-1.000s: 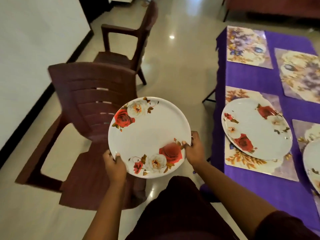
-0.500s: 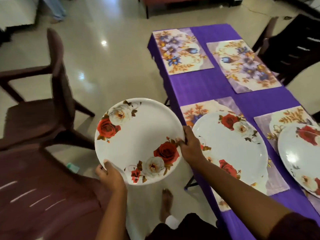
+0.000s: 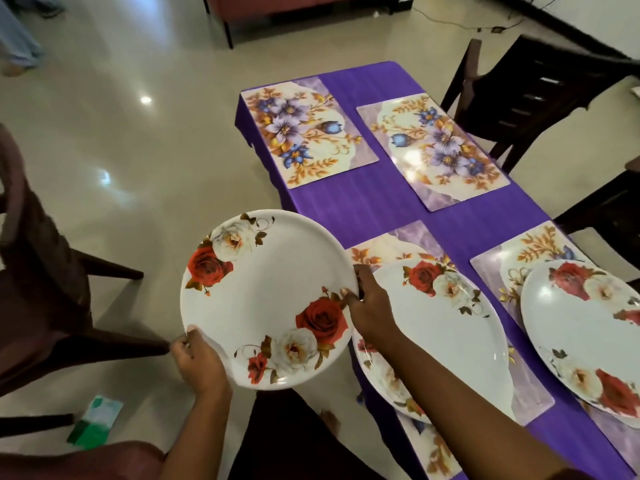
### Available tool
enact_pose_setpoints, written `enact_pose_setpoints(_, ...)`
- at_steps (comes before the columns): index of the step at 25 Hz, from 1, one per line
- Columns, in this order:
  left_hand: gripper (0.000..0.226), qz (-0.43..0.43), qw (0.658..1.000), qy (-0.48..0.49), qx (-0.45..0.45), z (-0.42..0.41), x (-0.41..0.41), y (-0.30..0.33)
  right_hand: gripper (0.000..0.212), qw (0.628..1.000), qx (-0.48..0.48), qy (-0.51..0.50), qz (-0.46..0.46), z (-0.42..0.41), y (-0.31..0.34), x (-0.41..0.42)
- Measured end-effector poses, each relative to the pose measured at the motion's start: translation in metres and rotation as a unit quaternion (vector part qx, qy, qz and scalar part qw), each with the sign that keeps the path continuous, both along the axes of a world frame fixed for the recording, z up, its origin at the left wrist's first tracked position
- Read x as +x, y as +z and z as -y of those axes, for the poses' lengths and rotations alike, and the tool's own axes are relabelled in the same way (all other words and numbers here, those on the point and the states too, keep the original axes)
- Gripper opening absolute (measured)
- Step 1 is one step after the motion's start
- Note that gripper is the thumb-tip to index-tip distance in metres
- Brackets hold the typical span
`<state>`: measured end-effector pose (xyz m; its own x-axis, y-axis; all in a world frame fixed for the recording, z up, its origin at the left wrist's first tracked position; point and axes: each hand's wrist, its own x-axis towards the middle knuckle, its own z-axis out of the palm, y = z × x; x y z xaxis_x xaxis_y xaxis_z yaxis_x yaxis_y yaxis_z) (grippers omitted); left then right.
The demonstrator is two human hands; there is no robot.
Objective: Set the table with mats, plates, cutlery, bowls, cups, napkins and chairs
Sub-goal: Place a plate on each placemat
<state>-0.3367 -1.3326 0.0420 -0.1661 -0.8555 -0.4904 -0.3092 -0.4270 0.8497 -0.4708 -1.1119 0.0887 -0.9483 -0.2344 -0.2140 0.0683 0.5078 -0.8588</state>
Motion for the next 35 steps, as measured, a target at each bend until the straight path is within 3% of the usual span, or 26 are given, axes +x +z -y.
enact_pose_setpoints(6, 0.028, -0.04, 0.998, -0.05, 0.011, 0.06, -0.086, 0.034, 0.025, 0.999, -0.004, -0.049, 0.005, 0.049, 0.009, -0.065)
enact_pose_setpoints(12, 0.049, -0.029, 0.987, -0.159, -0.017, 0.152, -0.186, 0.045, 0.026, 0.989, 0.003, -0.143, 0.019, 0.121, -0.006, -0.13)
enact_pose_setpoints(18, 0.033, -0.025, 0.975, -0.219, 0.004, 0.213, -0.266, 0.049, 0.026, 0.975, 0.033, -0.218, 0.012, 0.176, -0.015, -0.187)
enact_pose_setpoints(24, 0.032, -0.024, 0.955, -0.295, -0.014, 0.242, -0.344, 0.034, 0.032, 0.96, 0.051, -0.274, 0.009, 0.188, -0.023, -0.243)
enact_pose_setpoints(30, 0.017, -0.007, 0.906, -0.42, -0.048, 0.241, -0.452, 0.025, 0.034, 0.93, 0.024, -0.365, 0.037, 0.182, -0.043, -0.309)
enact_pose_setpoints(35, 0.021, 0.0, 0.857, -0.515, 0.004, 0.242, -0.536, 0.024, 0.034, 0.906, 0.045, -0.419, 0.03, 0.177, -0.046, -0.354)
